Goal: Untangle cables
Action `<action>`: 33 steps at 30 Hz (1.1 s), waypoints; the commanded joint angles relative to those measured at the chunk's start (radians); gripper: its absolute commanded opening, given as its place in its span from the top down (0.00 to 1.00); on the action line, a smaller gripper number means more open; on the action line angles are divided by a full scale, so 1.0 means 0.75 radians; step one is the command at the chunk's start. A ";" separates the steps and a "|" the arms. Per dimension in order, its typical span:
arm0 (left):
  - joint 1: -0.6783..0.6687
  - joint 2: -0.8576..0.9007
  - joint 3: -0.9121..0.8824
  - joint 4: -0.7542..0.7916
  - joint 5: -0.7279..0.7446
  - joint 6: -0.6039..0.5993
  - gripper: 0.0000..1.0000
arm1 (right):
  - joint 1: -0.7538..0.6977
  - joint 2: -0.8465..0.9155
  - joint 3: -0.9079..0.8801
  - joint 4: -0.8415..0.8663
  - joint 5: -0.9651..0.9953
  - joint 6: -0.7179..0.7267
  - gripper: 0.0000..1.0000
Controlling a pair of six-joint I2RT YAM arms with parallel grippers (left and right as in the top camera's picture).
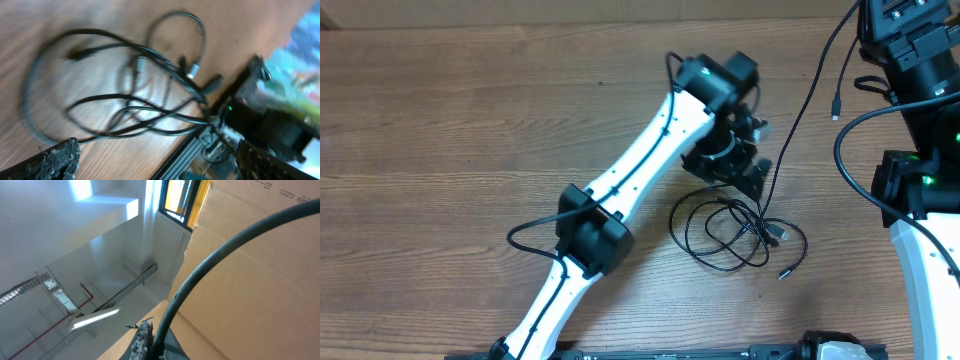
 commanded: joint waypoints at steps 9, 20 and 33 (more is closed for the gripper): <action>0.227 -0.199 -0.005 -0.003 0.123 0.513 0.00 | -0.008 0.010 0.047 -0.081 0.003 -0.081 0.96; -0.032 -0.313 -0.005 0.105 0.007 0.883 0.00 | -0.024 0.048 0.047 -0.082 0.004 -0.080 0.96; -0.046 -0.312 -0.005 0.418 0.102 0.042 0.00 | -0.027 0.048 0.047 -0.081 0.000 -0.078 0.96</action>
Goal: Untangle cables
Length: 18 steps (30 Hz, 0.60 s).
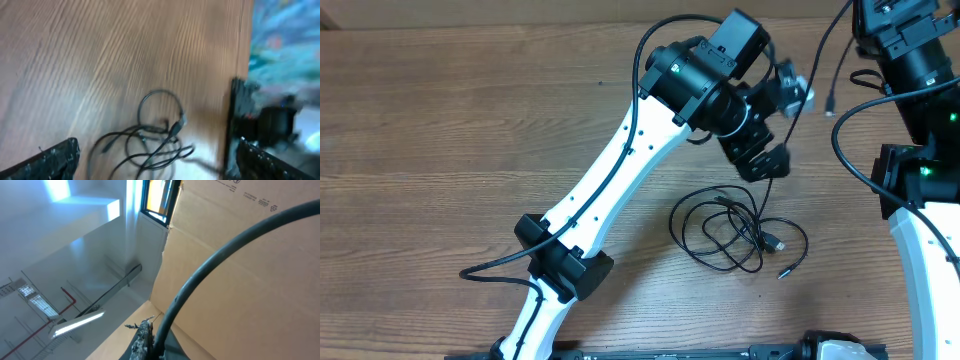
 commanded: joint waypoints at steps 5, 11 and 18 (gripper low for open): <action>-0.051 0.003 0.005 0.139 -0.102 -0.492 0.00 | -0.005 -0.005 0.047 0.010 -0.006 0.002 0.96; -0.069 0.003 -0.041 0.148 -1.154 -0.653 0.00 | -0.006 -0.005 0.047 0.024 -0.021 0.025 0.96; 0.081 0.003 -0.067 0.119 -1.663 -0.705 0.00 | -0.043 -0.005 0.047 0.024 -0.023 0.025 0.96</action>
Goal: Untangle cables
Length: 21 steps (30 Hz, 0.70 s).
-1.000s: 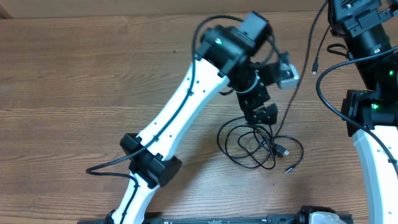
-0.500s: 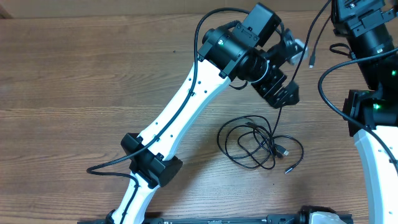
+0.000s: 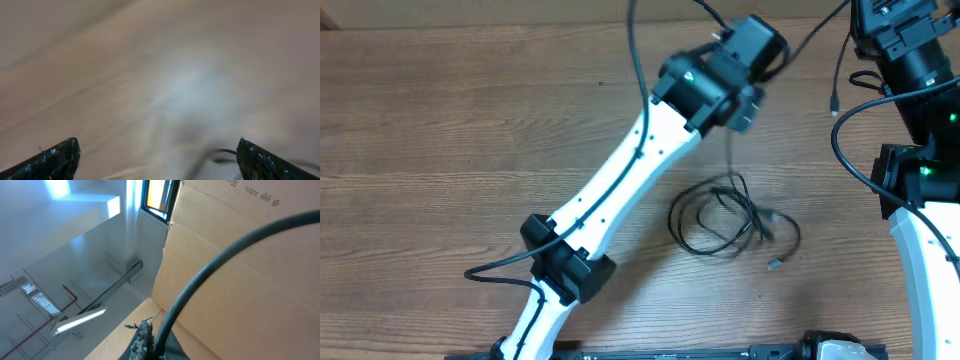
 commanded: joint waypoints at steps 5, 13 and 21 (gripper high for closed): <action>0.319 0.003 -0.016 -0.052 -0.331 -0.052 0.00 | -0.153 -0.005 0.047 0.018 -0.027 0.014 0.96; 0.555 0.003 -0.015 -0.101 -0.052 -0.051 0.01 | -0.362 -0.005 0.047 0.013 -0.038 0.044 0.96; 0.600 0.003 -0.015 -0.106 0.090 -0.046 0.01 | -0.478 -0.005 0.047 -0.025 -0.048 0.044 0.96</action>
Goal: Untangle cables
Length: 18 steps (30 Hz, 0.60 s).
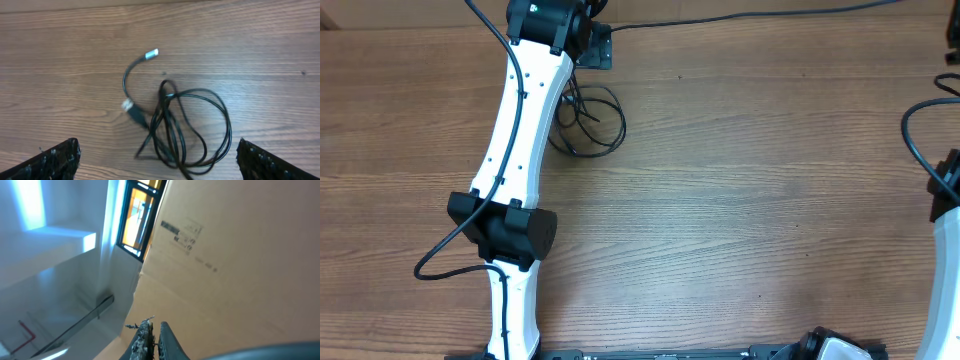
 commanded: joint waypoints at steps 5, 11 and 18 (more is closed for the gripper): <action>-0.020 0.003 -0.009 -0.034 0.087 -0.002 0.01 | -0.119 -0.006 0.047 -0.065 0.022 -0.012 0.96; -0.021 0.003 -0.009 -0.091 0.208 0.122 0.00 | -0.231 -0.006 0.047 -0.168 0.064 -0.118 0.96; -0.024 0.003 -0.009 -0.122 0.382 0.374 0.00 | -0.373 0.009 0.047 -0.392 0.119 -0.293 0.96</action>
